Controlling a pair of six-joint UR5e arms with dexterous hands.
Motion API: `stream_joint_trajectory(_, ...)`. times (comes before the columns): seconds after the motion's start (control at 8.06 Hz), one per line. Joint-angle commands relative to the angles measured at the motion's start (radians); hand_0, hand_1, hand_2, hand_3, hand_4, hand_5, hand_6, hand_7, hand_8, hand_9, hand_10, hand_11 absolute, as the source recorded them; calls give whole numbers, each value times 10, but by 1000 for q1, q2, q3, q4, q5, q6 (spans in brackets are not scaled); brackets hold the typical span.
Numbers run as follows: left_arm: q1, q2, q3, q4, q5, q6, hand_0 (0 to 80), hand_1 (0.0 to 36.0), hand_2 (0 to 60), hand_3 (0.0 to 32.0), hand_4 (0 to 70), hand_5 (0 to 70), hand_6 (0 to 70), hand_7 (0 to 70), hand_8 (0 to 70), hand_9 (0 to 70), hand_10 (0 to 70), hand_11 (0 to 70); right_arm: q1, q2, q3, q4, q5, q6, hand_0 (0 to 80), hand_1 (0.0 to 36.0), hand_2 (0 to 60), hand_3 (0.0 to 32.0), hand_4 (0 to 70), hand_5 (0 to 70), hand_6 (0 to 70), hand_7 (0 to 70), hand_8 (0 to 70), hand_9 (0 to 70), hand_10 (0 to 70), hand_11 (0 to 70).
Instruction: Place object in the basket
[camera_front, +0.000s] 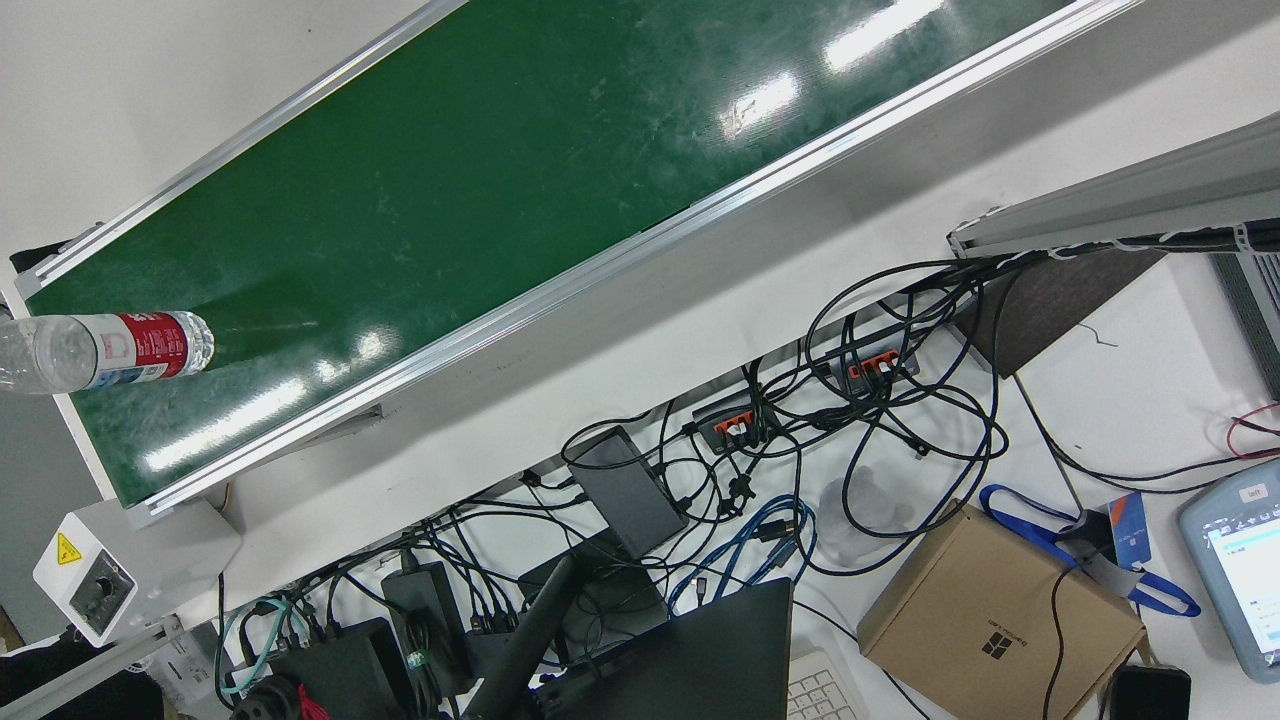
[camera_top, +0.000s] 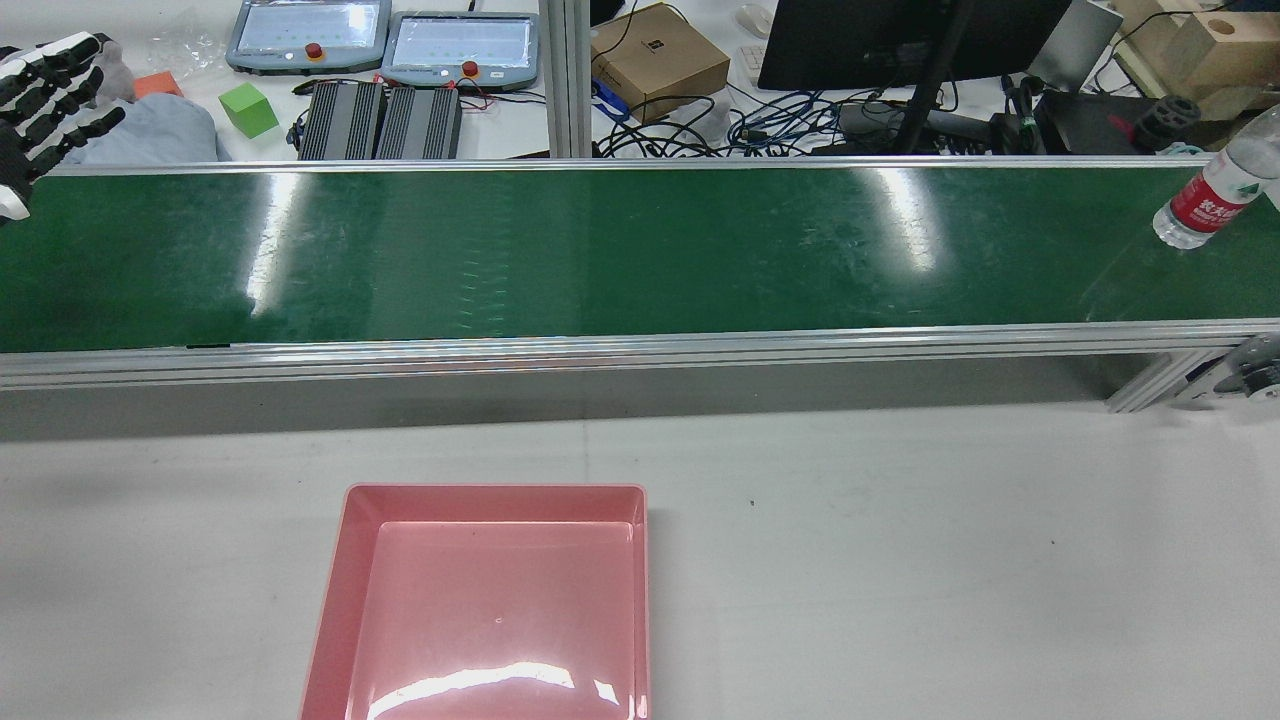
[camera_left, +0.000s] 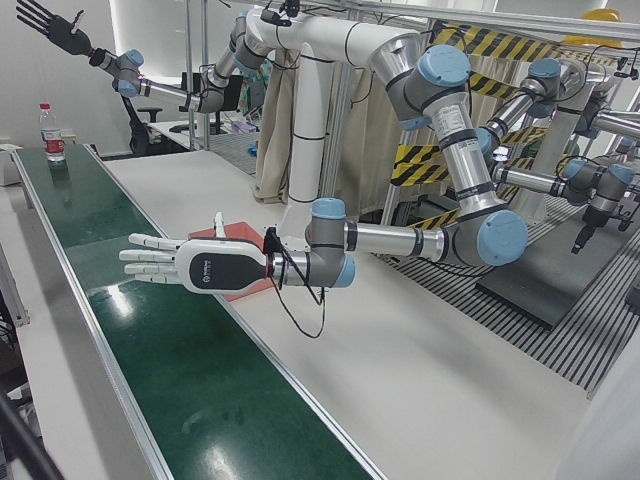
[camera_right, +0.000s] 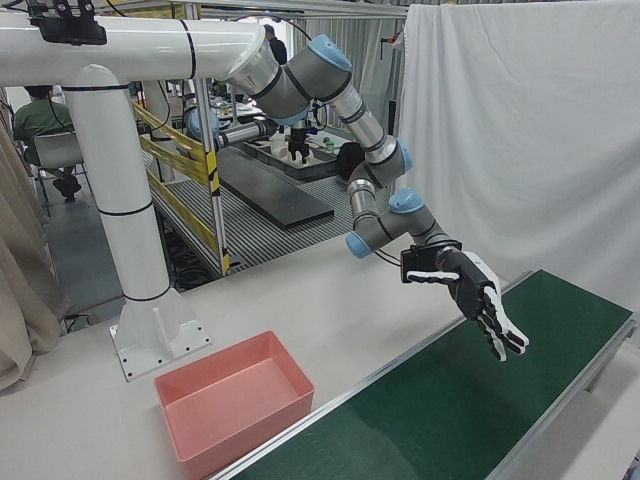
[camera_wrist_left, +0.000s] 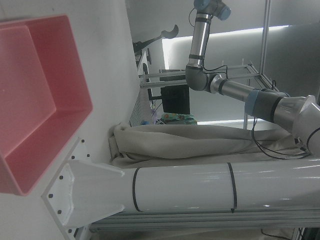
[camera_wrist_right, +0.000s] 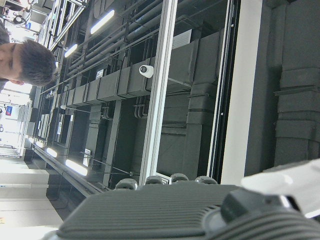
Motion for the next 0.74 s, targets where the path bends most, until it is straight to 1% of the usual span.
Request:
stream_joint_trajectory(0.0,1,-2,0,0,0,-3,569,123,0,0,141,92,29,6,28,9,57,101,0,0,0,0,0,0,0,0,0,0,0,0,0,0,0,0,0,0)
stream_joint_trajectory(0.37,1,0,0,0,0,-2,566,121,0,0,139,93,29,6,29,11,60,105,0,0,0,0,0,0,0,0,0,0,0,0,0,0,0,0,0,0)
stream_joint_trajectory(0.5,1,0,0,0,0,0,558,113,0,0,139,90,28,4,28,9,59,103,0,0,0,0,0,0,0,0,0,0,0,0,0,0,0,0,0,0)
stream_joint_trajectory(0.62,1,0,0,0,0,0,548,100,0,0,118,85,19,0,16,1,53,93,0,0,0,0,0,0,0,0,0,0,0,0,0,0,0,0,0,0)
